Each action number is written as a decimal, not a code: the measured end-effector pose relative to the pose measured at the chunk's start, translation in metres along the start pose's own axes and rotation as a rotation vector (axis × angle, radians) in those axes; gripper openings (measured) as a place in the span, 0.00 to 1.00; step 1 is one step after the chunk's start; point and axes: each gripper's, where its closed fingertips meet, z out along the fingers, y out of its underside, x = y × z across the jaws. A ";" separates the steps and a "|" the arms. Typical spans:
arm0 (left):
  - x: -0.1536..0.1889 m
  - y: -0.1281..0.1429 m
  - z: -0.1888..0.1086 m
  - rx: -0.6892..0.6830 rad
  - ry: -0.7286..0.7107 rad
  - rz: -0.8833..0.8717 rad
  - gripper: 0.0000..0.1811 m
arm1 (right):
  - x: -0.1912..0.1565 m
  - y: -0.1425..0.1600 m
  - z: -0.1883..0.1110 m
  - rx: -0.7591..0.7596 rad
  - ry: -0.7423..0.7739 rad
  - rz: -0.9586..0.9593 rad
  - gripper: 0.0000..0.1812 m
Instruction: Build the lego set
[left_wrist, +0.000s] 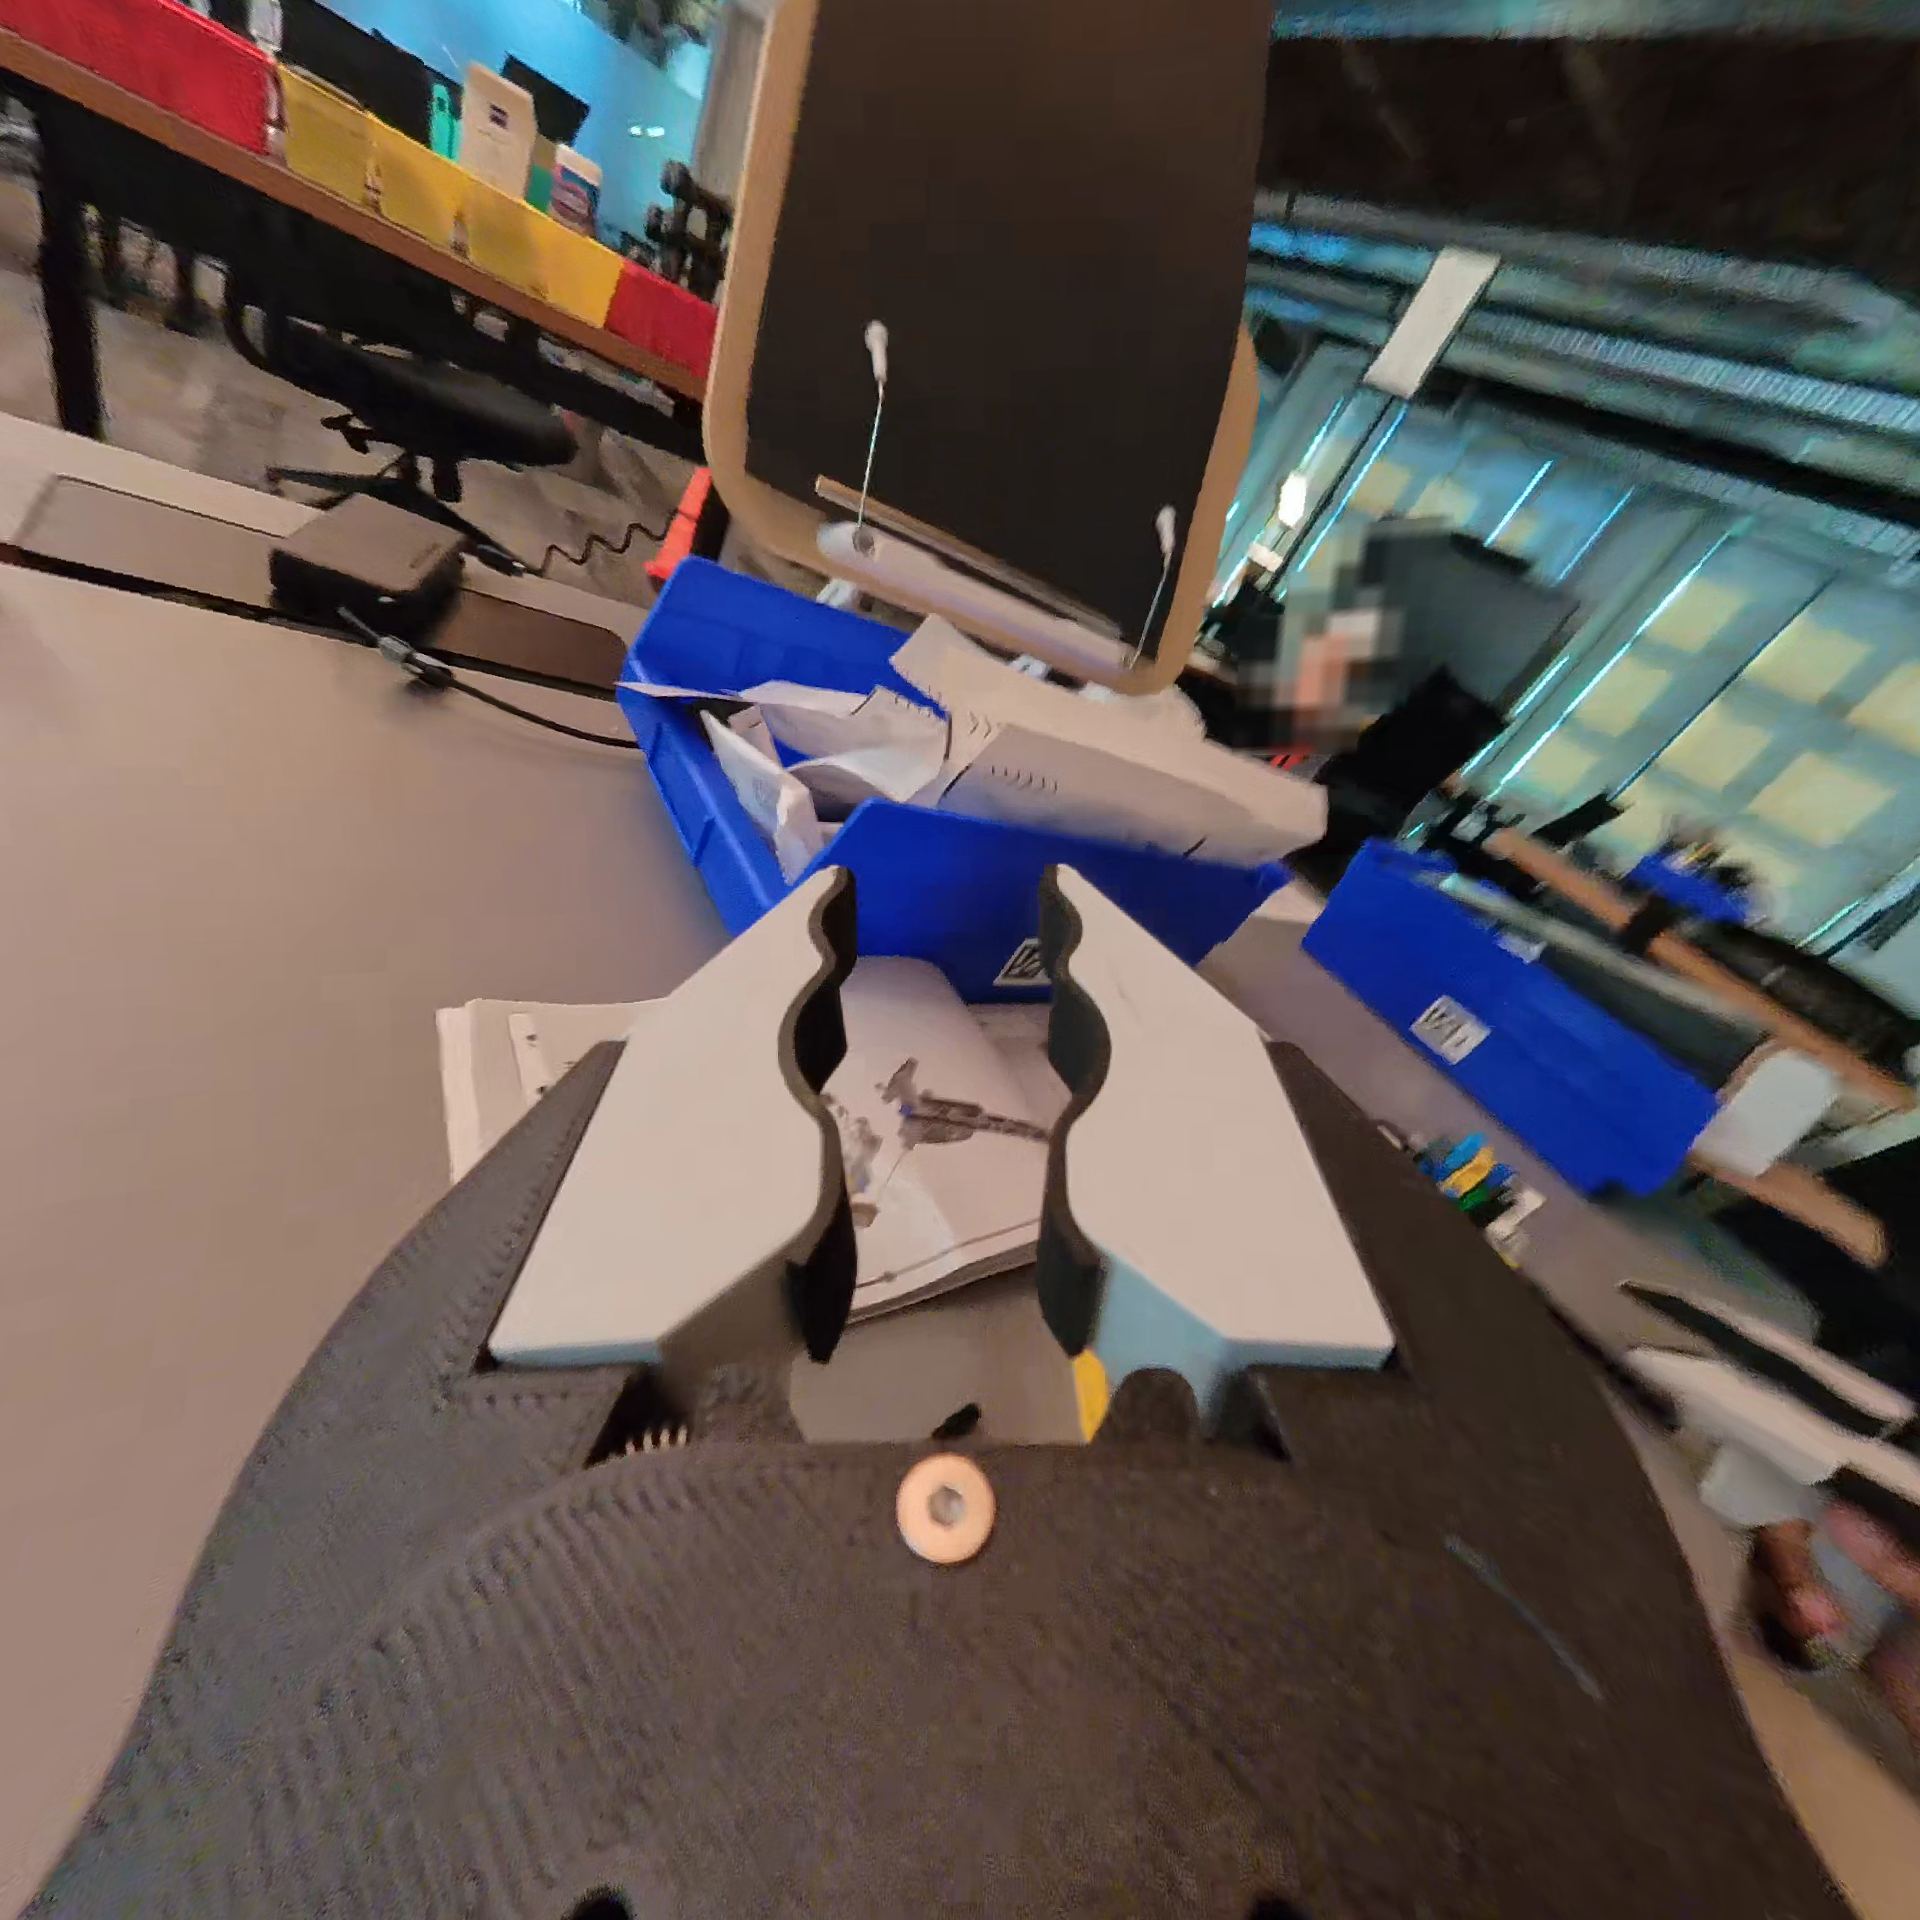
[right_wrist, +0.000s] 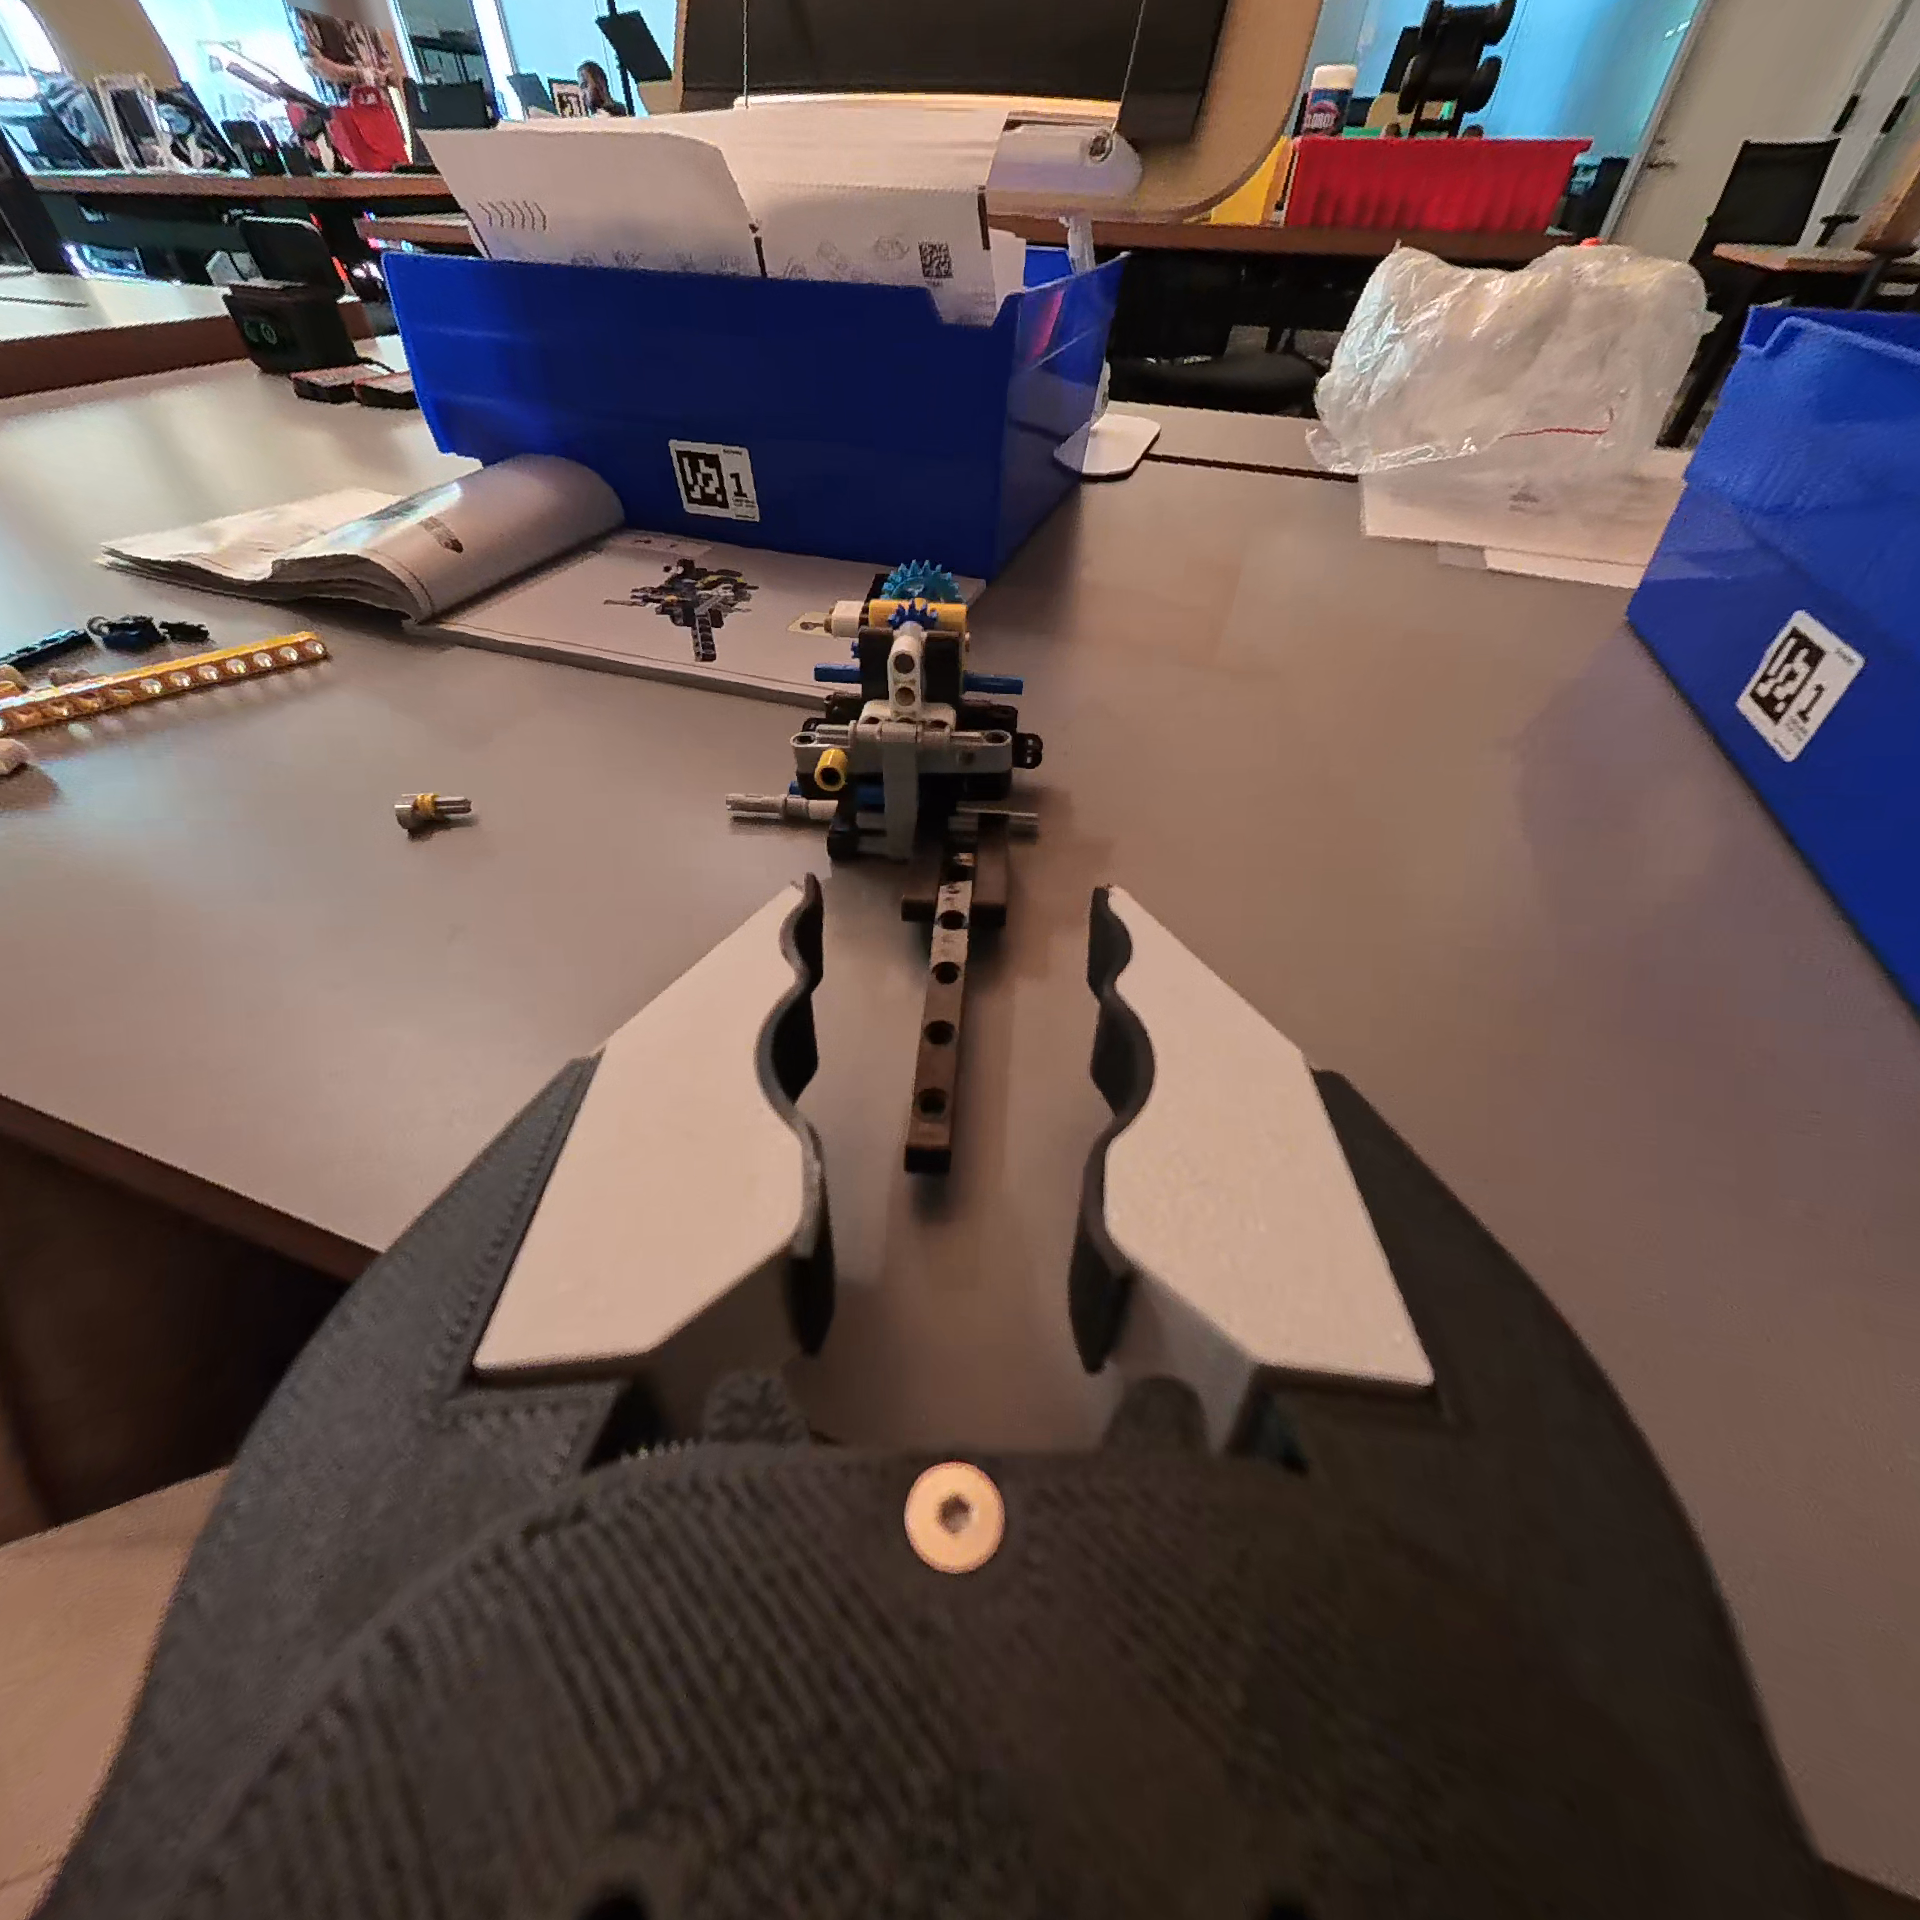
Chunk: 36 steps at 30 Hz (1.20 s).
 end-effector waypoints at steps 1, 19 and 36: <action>0.001 -0.003 0.000 0.021 0.024 -0.046 0.19 | 0.000 0.000 0.000 0.006 0.001 0.001 0.28; 0.003 0.015 0.016 -0.043 0.040 -0.057 0.18 | 0.008 -0.011 -0.010 0.187 0.049 0.007 0.19; 0.001 0.005 0.013 0.025 0.004 -0.052 0.16 | 0.010 -0.012 -0.012 0.201 0.058 0.010 0.17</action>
